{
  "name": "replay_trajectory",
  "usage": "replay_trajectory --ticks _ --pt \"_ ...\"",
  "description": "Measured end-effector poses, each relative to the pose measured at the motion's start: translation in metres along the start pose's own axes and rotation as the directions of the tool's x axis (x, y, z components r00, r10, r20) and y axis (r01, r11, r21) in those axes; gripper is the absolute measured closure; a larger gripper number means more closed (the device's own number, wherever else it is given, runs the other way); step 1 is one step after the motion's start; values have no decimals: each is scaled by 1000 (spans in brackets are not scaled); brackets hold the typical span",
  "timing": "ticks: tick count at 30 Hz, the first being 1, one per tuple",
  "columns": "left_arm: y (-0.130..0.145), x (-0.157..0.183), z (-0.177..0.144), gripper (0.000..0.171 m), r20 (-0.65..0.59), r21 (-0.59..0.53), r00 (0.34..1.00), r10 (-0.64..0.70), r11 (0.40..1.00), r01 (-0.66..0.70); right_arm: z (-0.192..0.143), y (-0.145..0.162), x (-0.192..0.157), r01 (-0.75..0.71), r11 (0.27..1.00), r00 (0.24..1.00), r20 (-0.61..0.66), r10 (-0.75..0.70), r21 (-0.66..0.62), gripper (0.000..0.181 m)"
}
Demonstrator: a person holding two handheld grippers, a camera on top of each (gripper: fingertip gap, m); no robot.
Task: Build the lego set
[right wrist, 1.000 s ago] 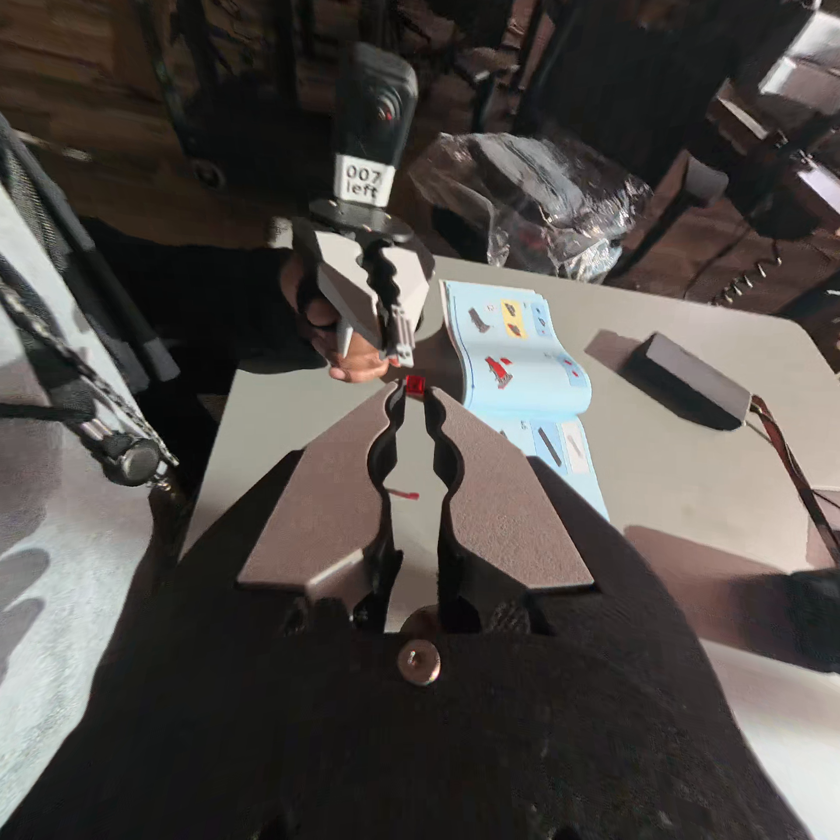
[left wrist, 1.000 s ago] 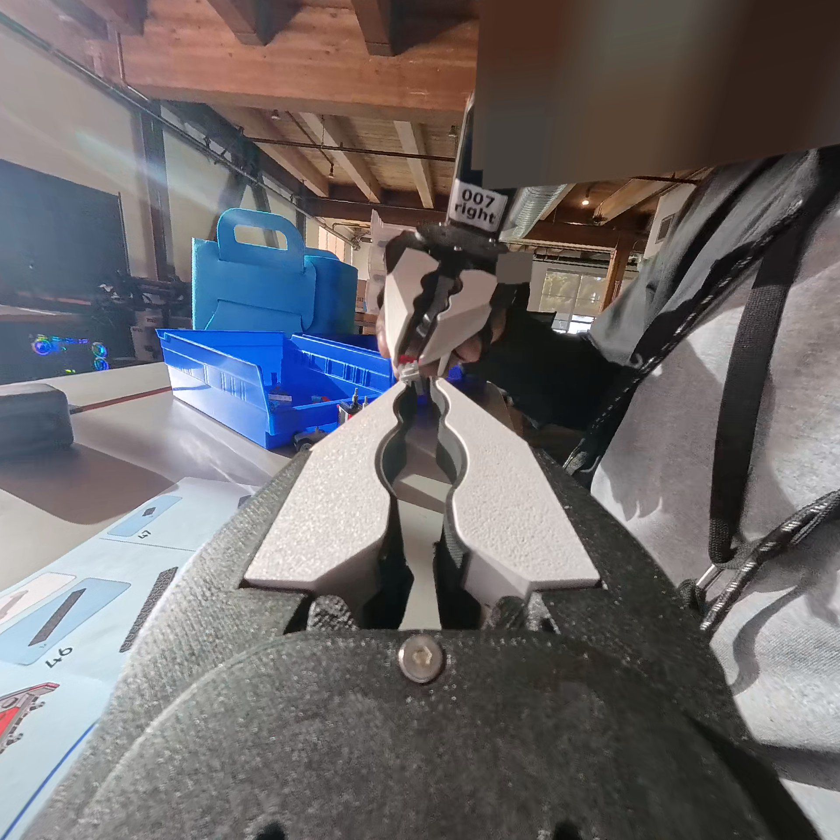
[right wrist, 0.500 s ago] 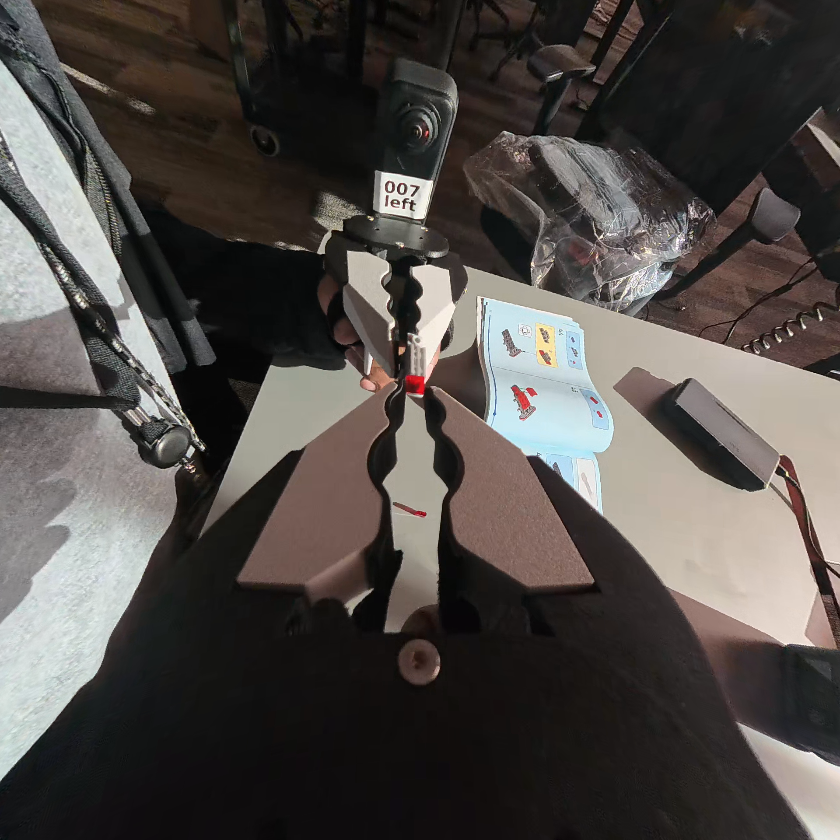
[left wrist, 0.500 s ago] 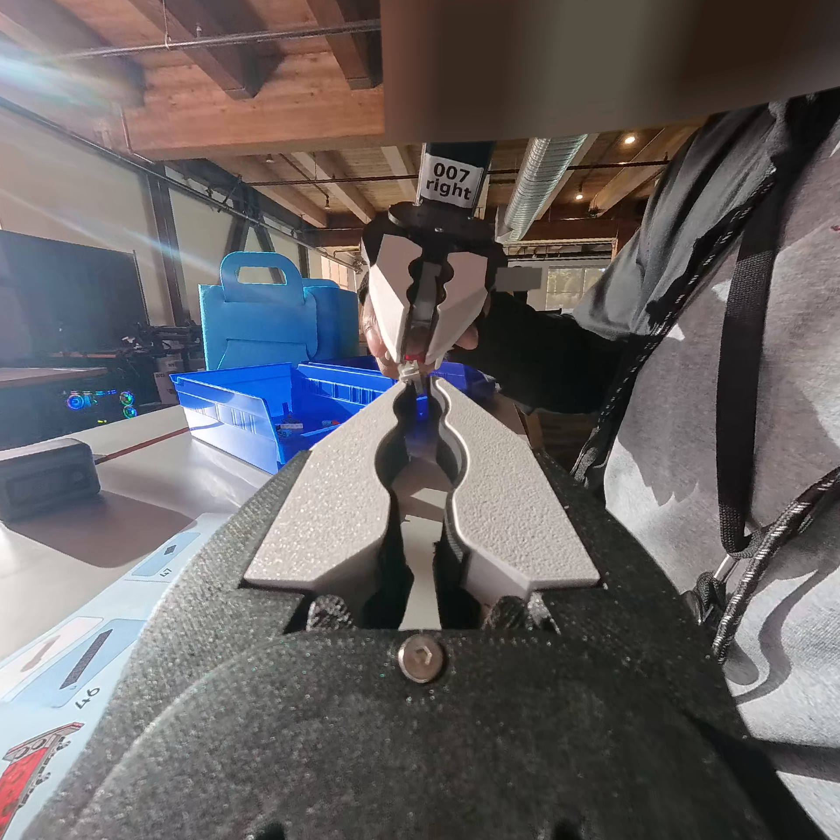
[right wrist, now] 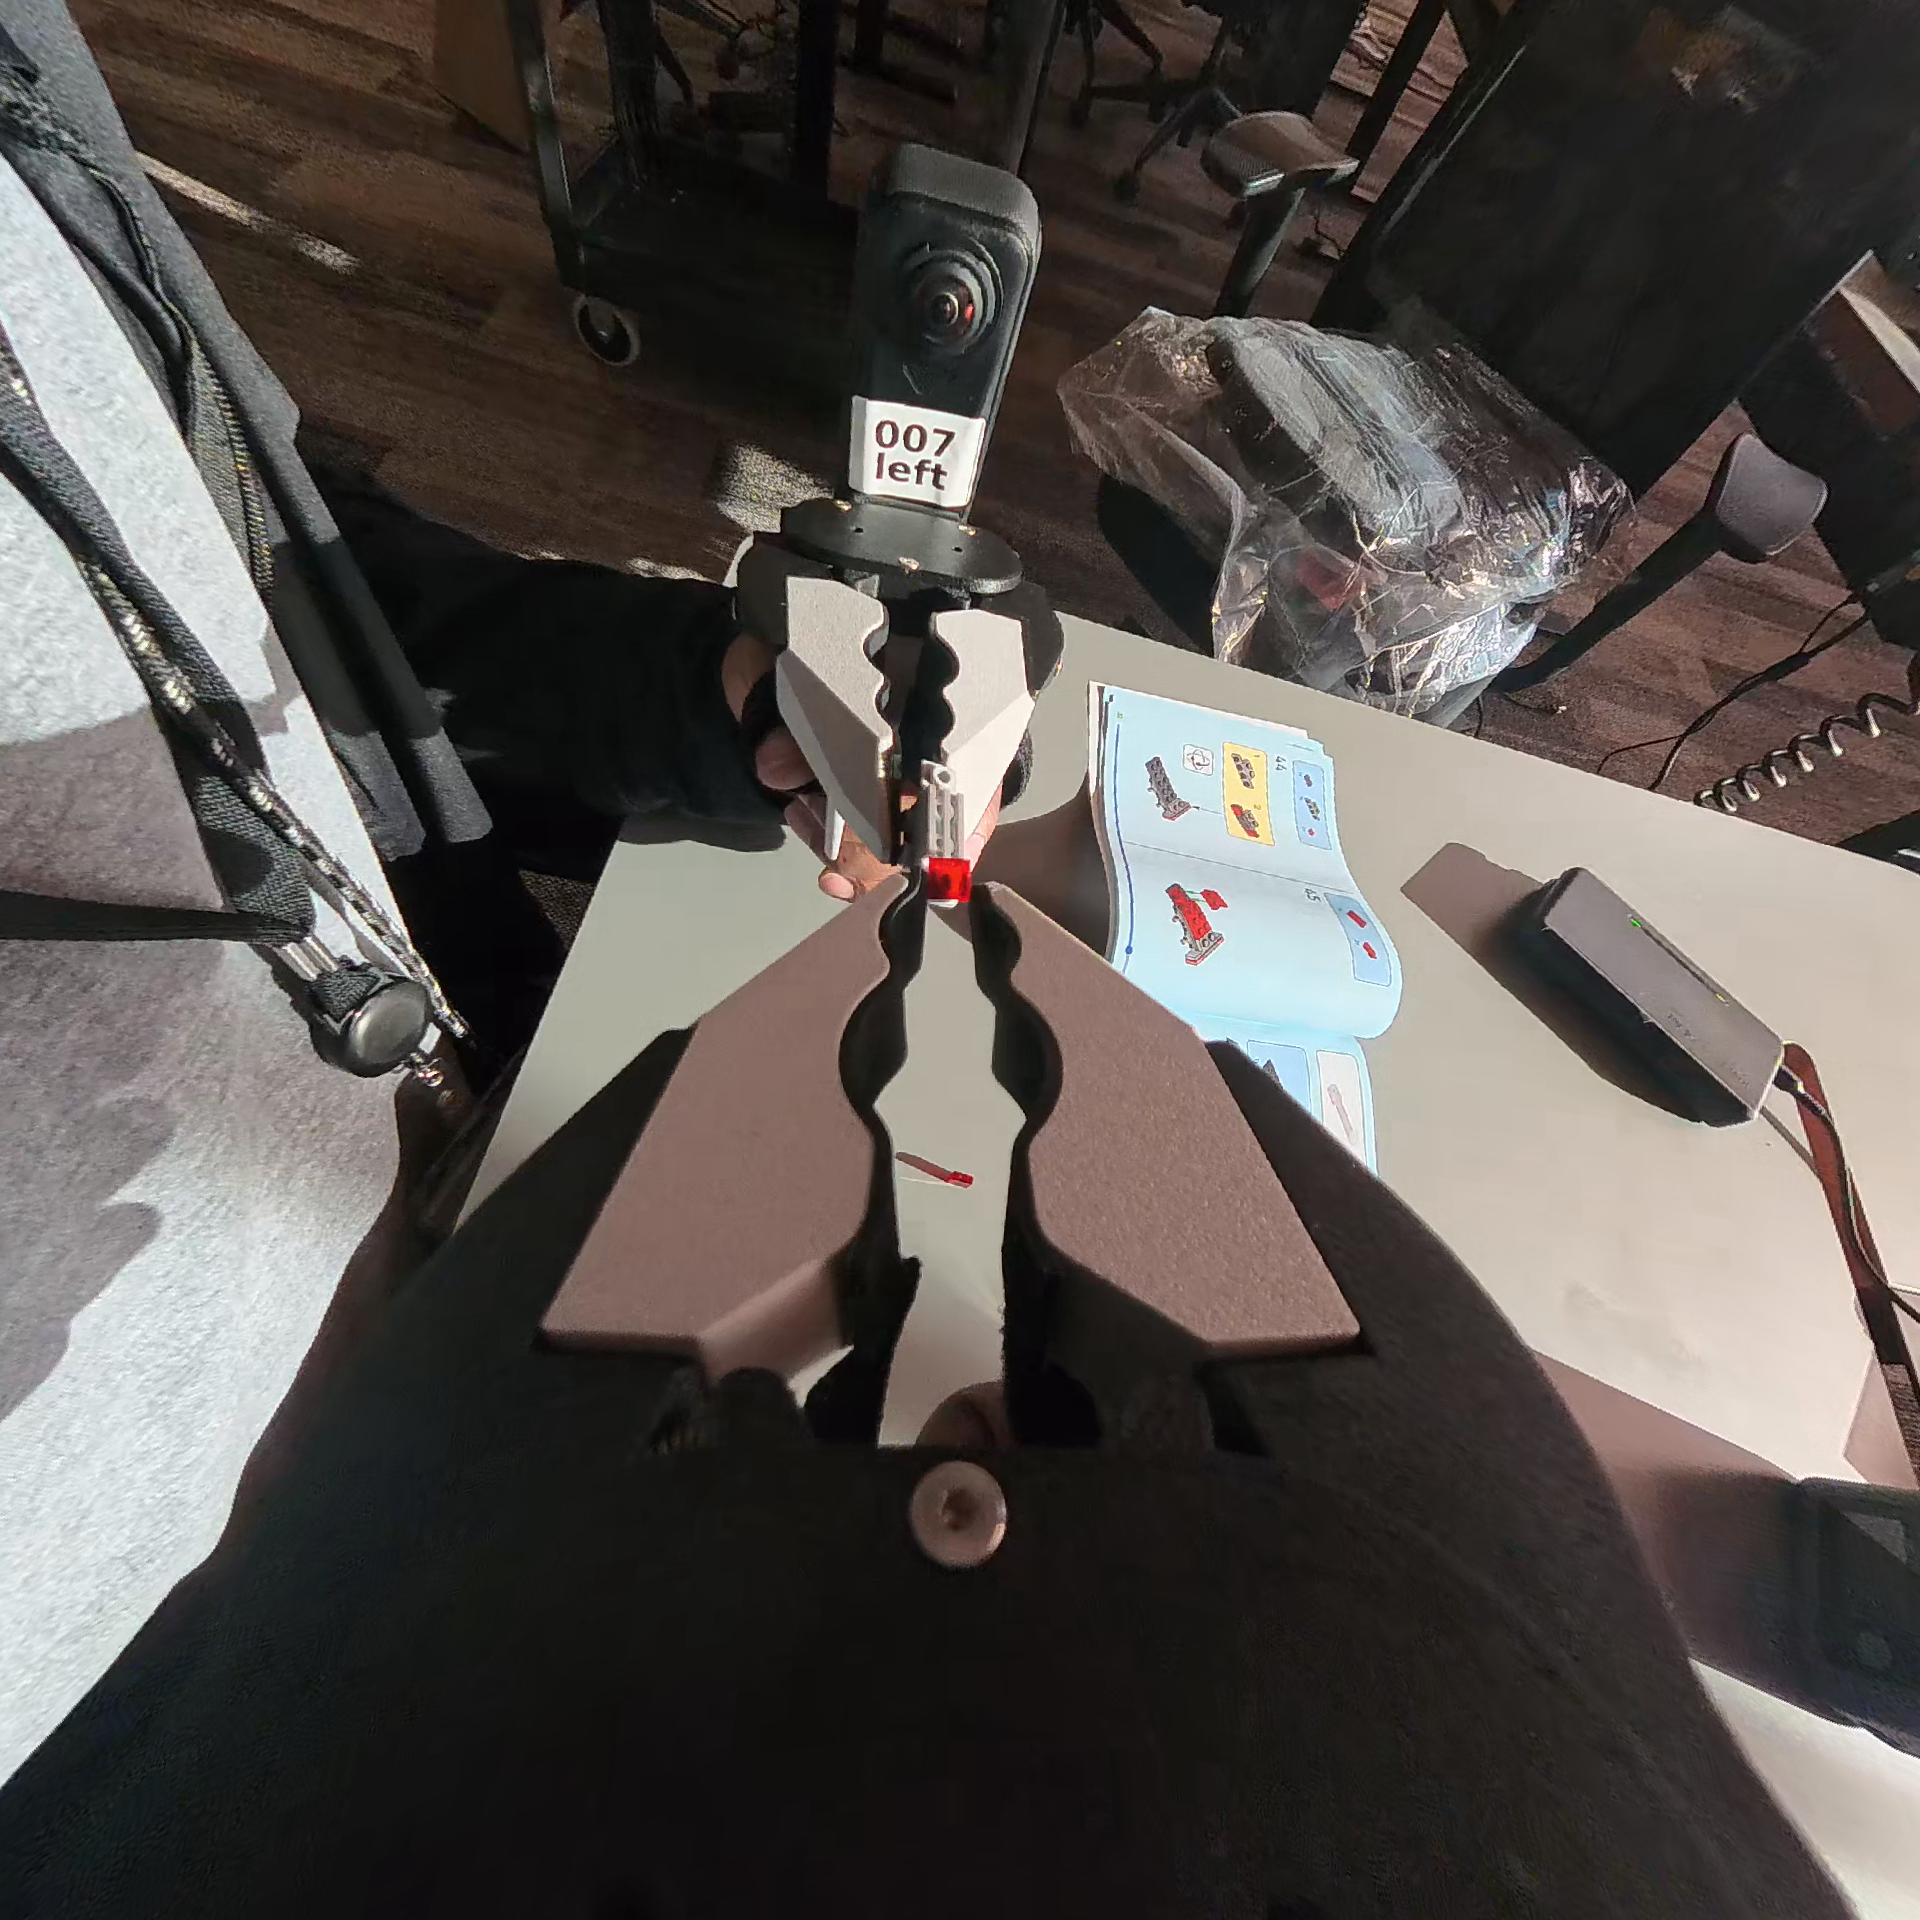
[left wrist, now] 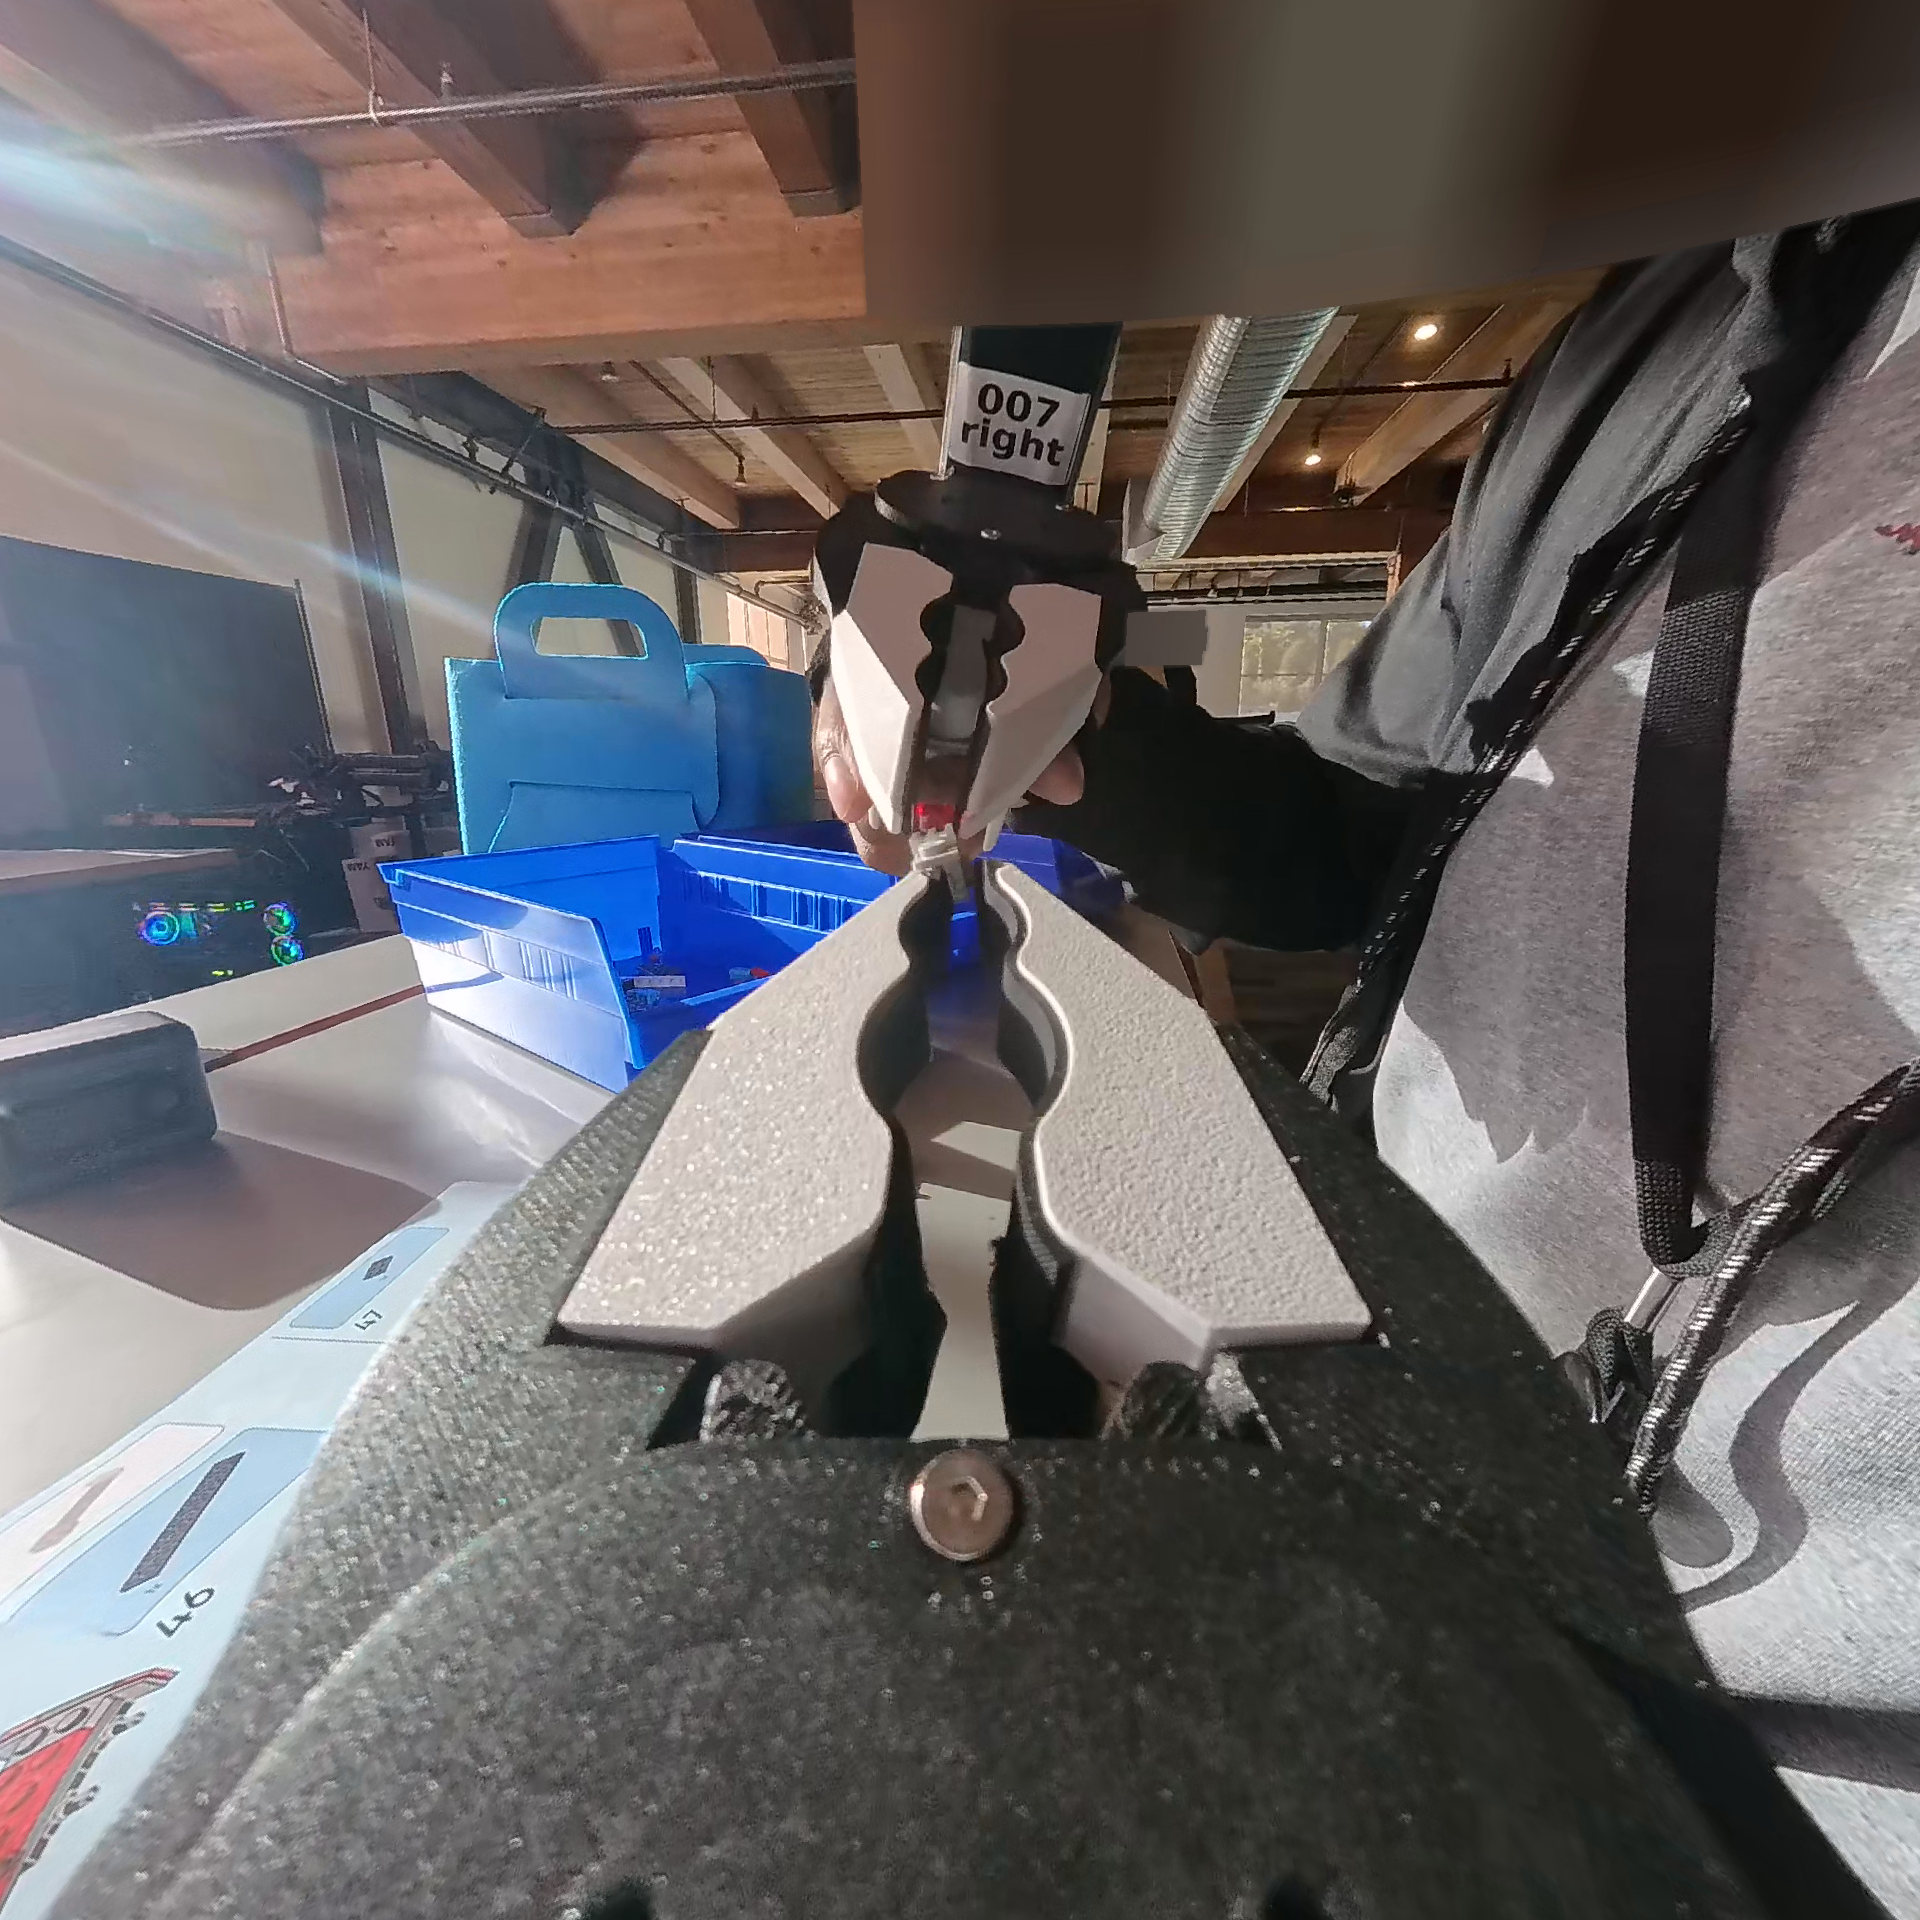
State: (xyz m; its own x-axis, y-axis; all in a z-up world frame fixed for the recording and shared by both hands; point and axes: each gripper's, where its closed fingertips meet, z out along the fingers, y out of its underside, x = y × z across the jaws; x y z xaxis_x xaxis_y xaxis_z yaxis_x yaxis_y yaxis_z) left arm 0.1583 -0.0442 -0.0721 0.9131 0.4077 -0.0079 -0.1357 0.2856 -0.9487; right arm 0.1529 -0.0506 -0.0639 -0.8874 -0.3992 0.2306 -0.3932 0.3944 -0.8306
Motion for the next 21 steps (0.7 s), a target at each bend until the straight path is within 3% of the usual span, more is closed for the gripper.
replay_trajectory --ticks 21 --pt "-1 1 0 166 -3 7 1000 3 1000 -3 0 -2 0 5 1000 1000 4 -5 8 171"
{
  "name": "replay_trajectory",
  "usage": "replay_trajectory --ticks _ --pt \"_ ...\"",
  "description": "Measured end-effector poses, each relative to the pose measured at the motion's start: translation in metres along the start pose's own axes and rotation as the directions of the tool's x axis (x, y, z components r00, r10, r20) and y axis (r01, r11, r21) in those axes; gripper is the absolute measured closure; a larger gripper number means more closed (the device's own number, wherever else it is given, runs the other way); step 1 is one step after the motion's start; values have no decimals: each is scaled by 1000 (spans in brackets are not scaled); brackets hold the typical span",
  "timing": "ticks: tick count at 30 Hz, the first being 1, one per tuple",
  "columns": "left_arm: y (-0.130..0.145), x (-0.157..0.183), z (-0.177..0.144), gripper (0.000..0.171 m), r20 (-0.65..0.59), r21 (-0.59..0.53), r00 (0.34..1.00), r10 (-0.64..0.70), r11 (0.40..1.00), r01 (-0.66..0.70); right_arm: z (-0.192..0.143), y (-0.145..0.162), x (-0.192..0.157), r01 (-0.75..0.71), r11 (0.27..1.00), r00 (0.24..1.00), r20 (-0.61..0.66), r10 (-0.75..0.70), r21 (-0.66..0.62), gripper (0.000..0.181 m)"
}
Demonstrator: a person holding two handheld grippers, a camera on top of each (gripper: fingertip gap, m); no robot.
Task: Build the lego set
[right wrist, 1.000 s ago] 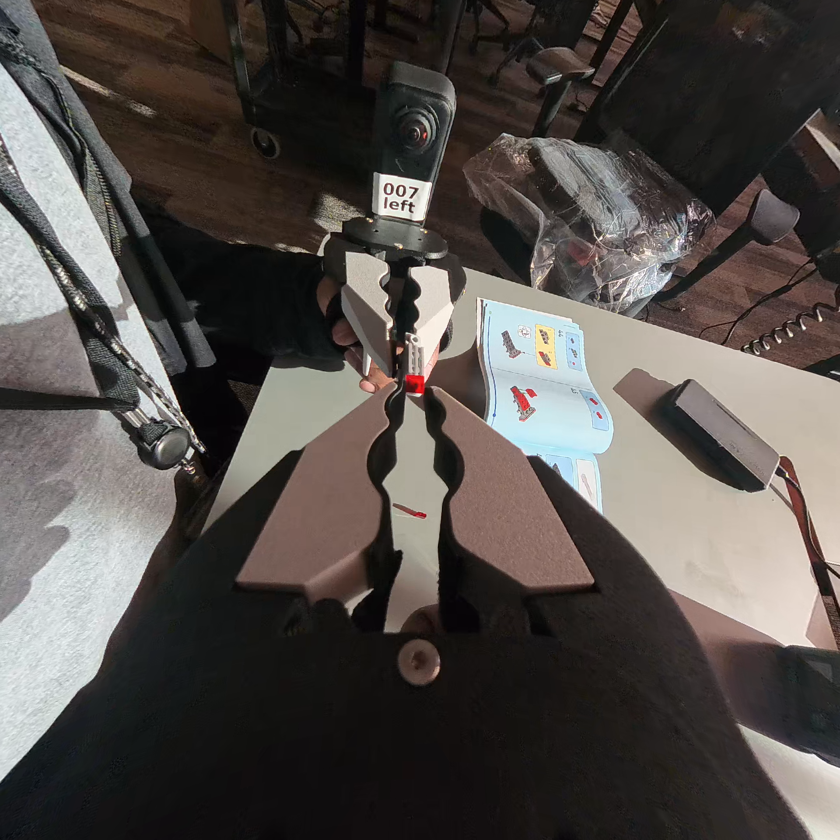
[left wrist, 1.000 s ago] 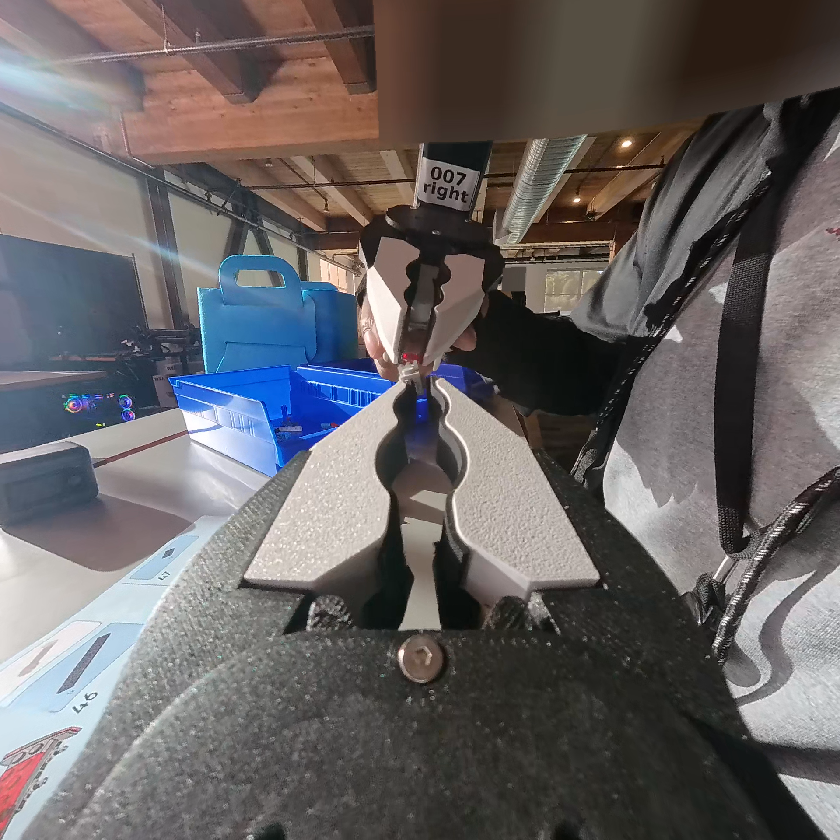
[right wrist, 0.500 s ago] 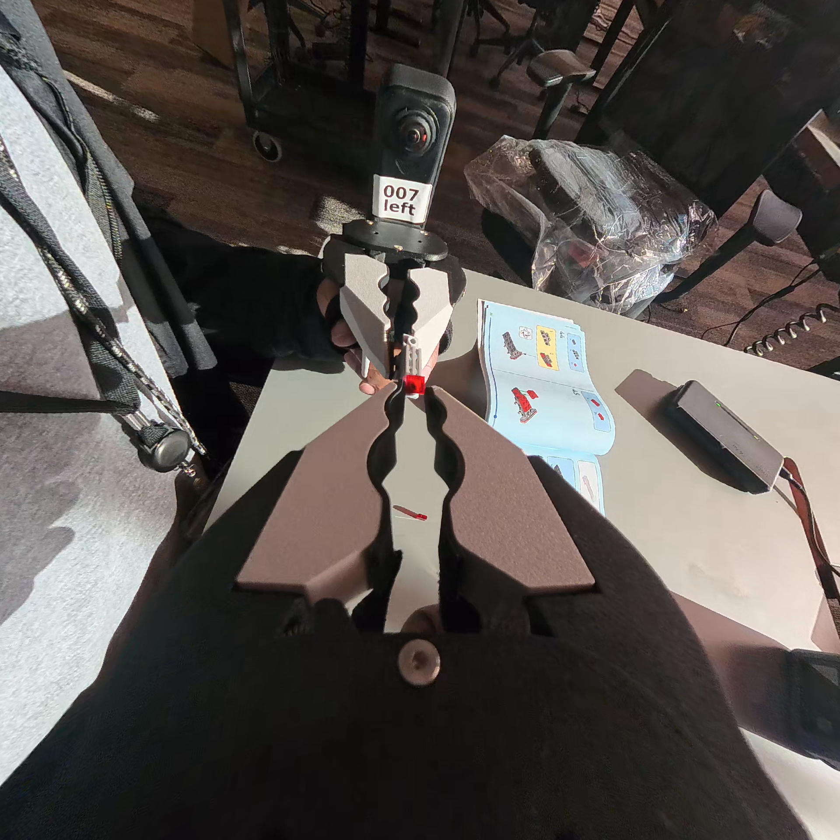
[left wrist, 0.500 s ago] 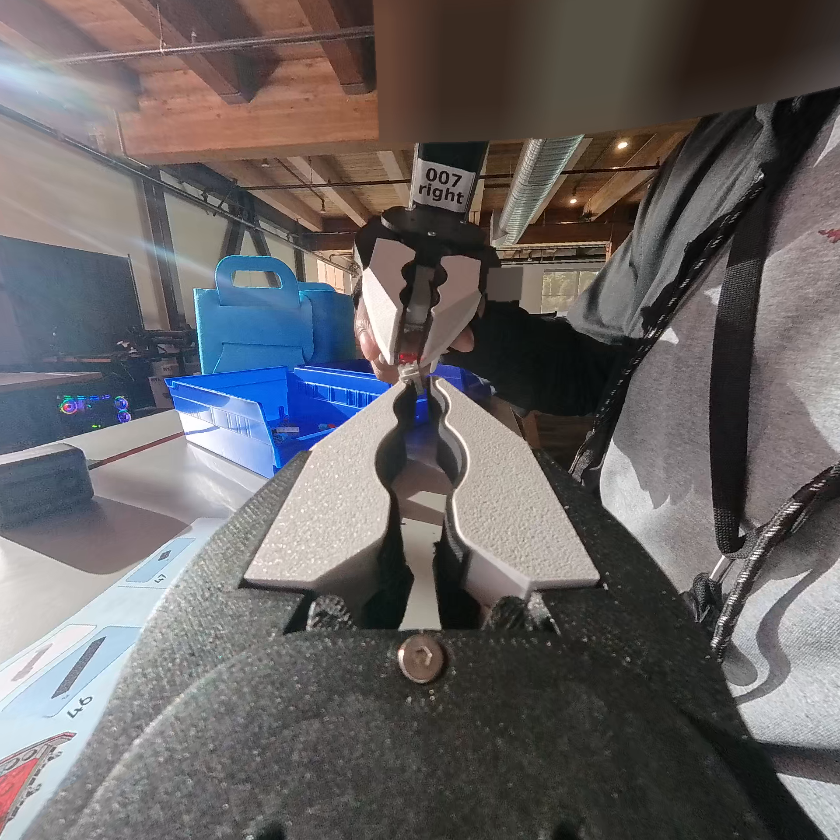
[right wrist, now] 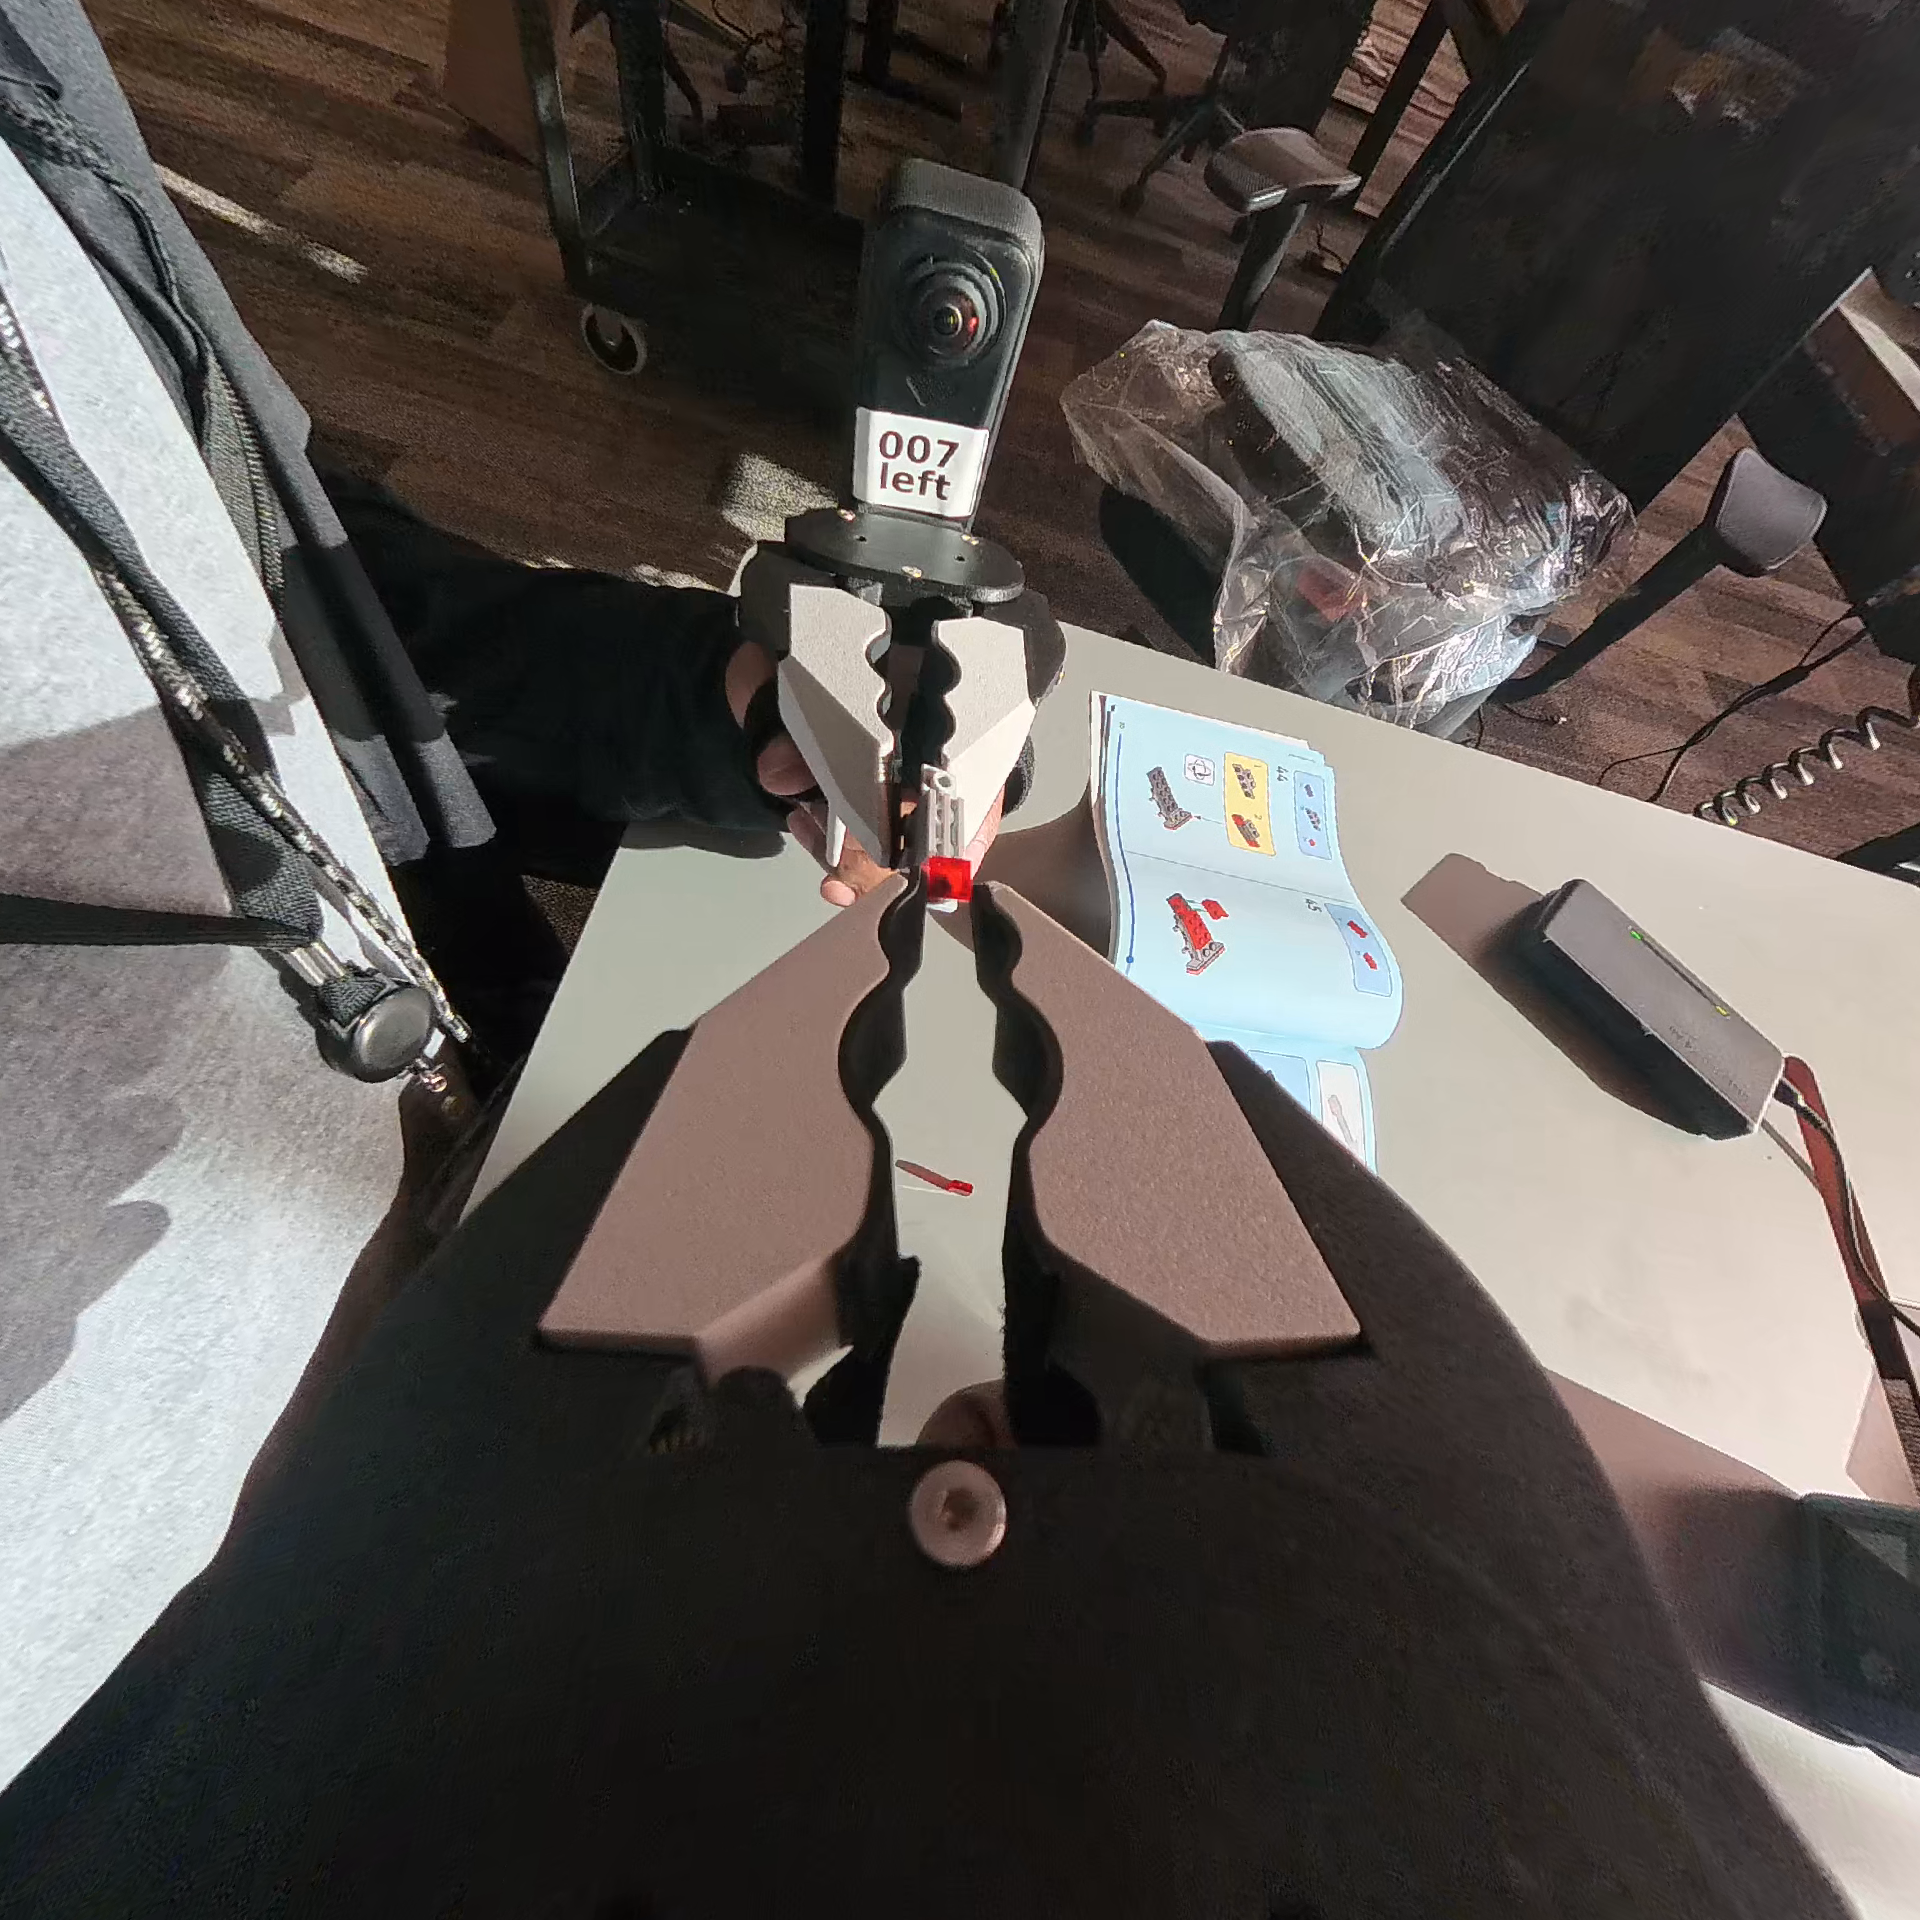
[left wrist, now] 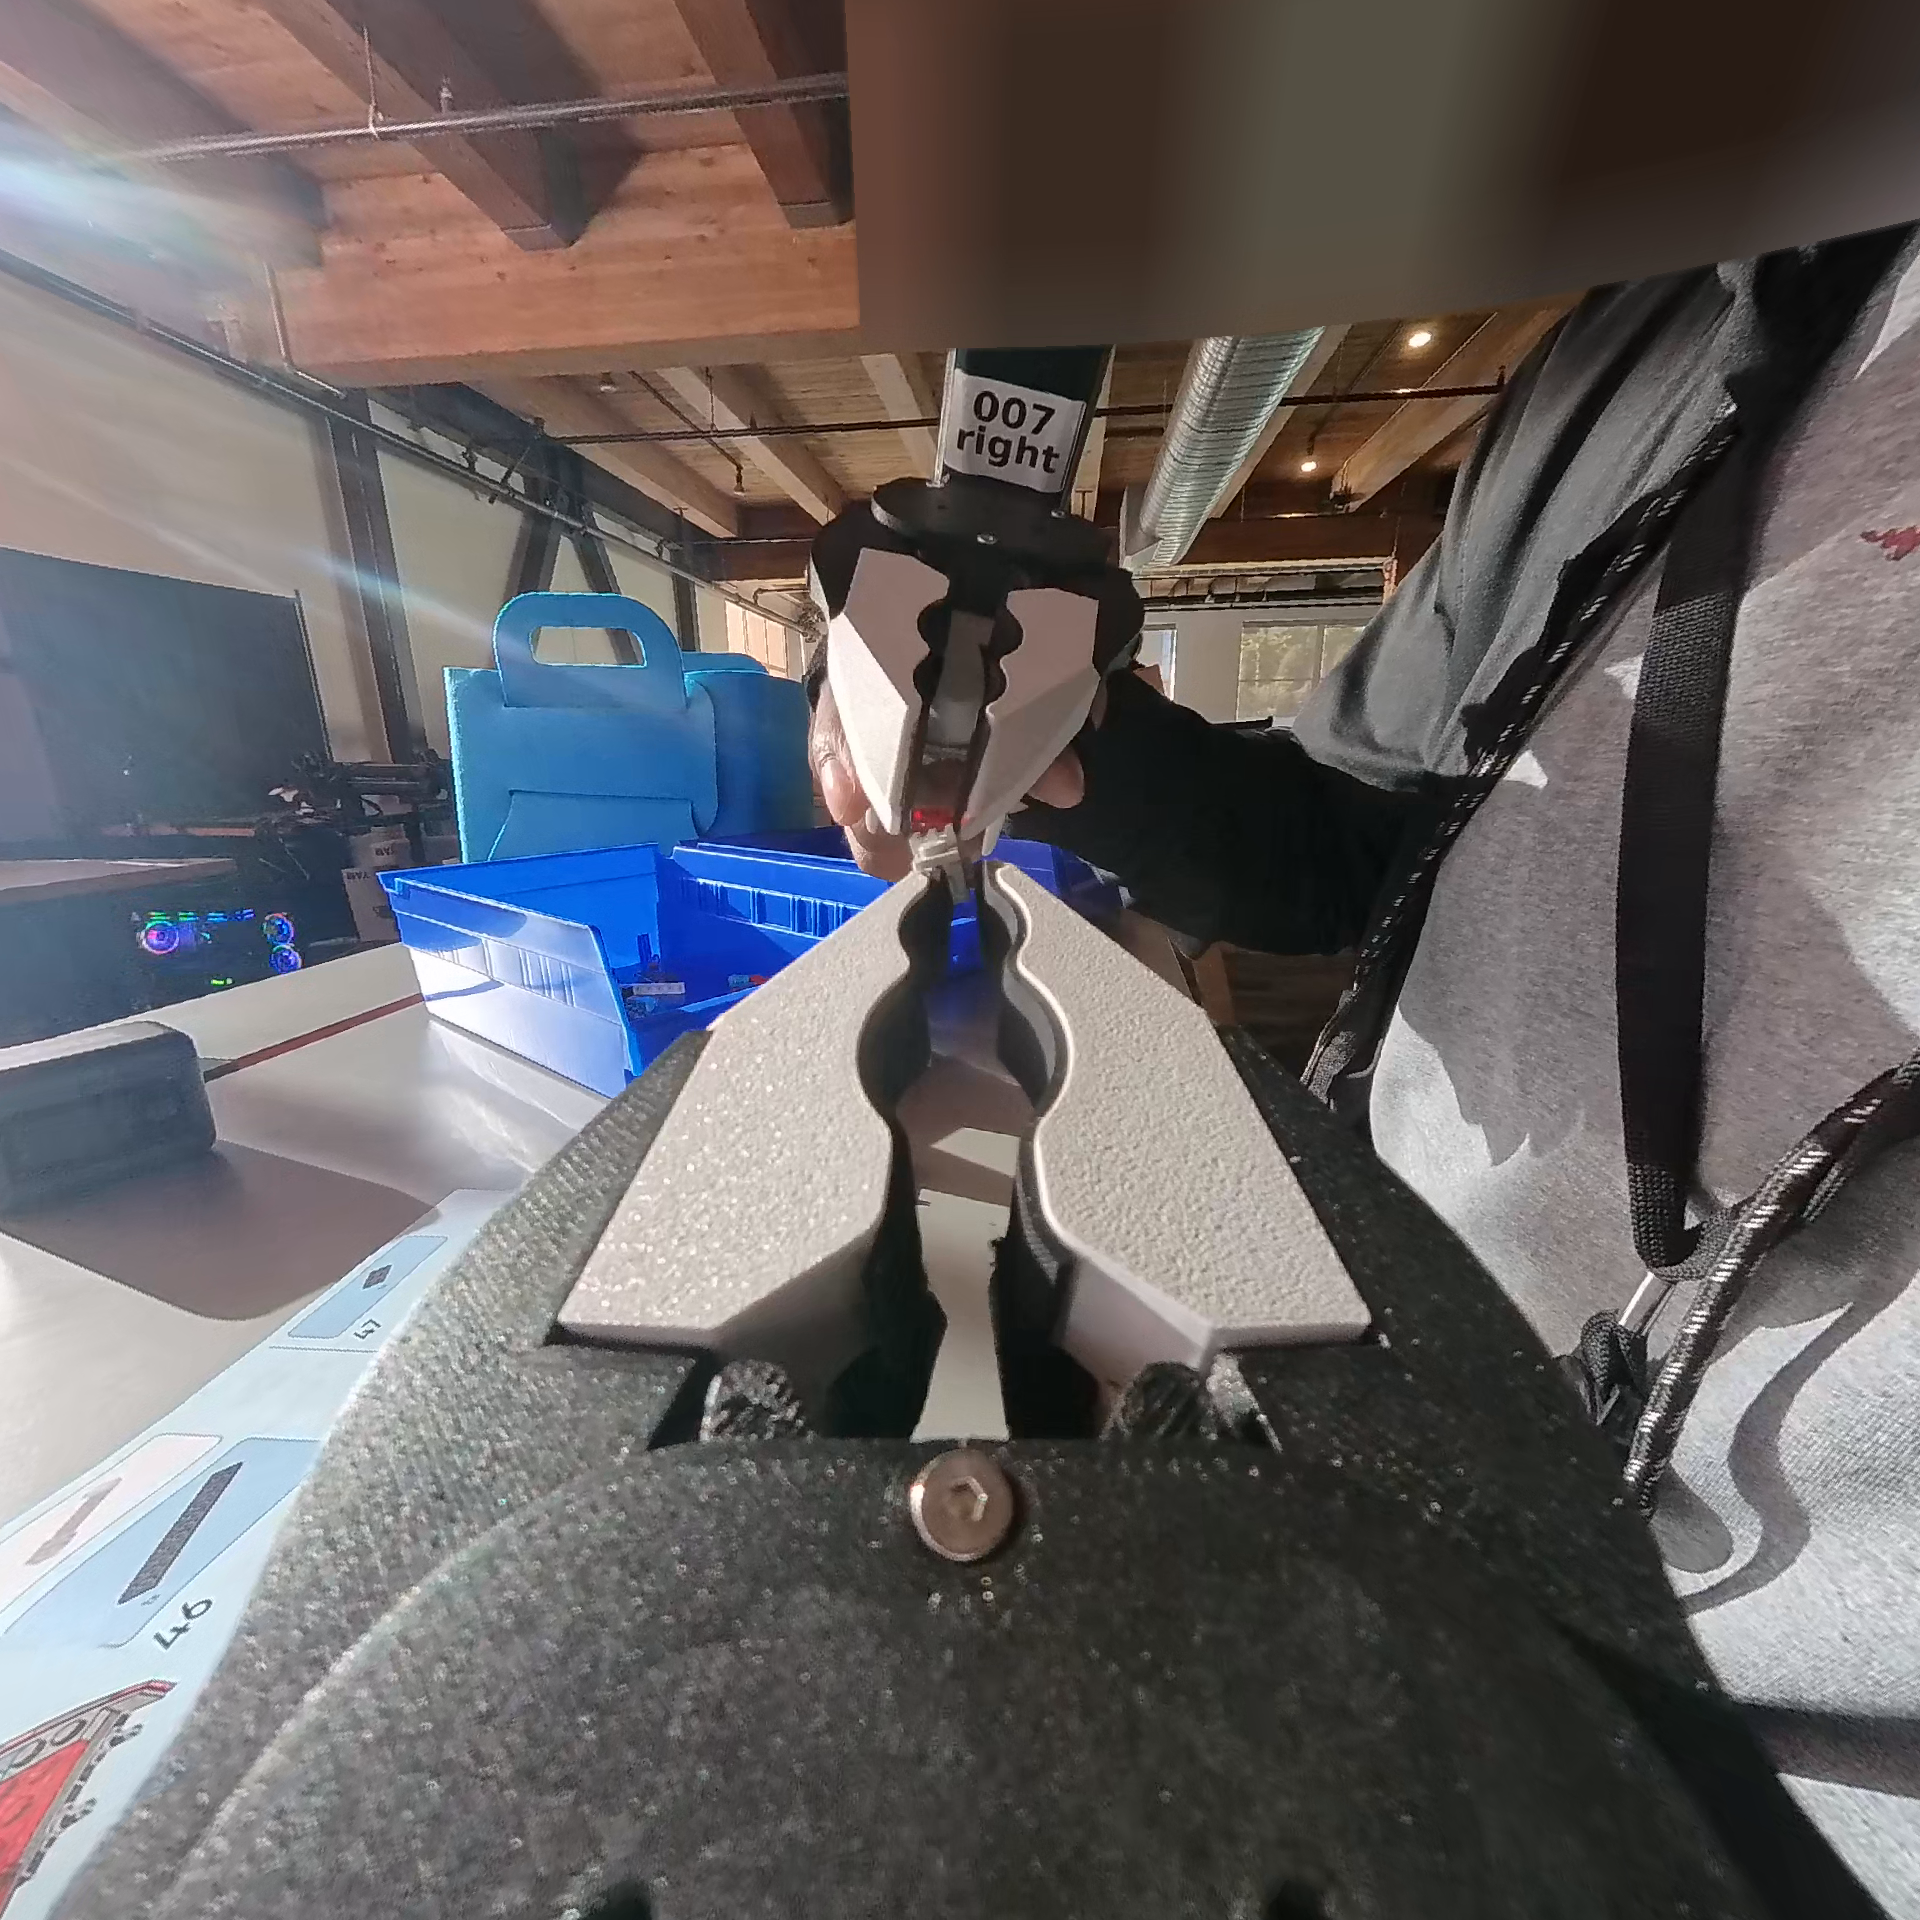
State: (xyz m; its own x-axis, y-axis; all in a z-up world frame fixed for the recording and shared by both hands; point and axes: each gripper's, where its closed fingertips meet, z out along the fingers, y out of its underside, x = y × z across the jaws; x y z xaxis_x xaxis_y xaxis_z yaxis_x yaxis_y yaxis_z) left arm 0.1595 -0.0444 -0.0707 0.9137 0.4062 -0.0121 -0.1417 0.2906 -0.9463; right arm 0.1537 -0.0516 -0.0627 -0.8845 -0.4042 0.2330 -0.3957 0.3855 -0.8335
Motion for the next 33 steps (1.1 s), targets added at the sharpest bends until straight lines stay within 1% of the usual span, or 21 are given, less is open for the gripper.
replay_trajectory --ticks 19,24,26,29,33 --pt "-2 1 0 166 -2 7 1000 6 1000 -6 -1 -2 -1 12 1000 1000 3 -12 11 169" --pt "-2 0 -1 166 1 13 1000 4 1000 -4 -2 -3 -3 40 998 999 4 -40 40 164" --pt "-3 -1 -1 166 3 16 1000 0 1000 0 -4 -3 -5 91 993 996 -12 -90 75 159" --pt "-4 -2 -2 166 4 24 1000 -8 1000 8 -6 1 2 226 968 969 -125 -212 113 152" --pt "-6 -2 -3 166 1 33 1000 -22 999 22 -7 -1 6 448 888 871 -274 -407 106 152"
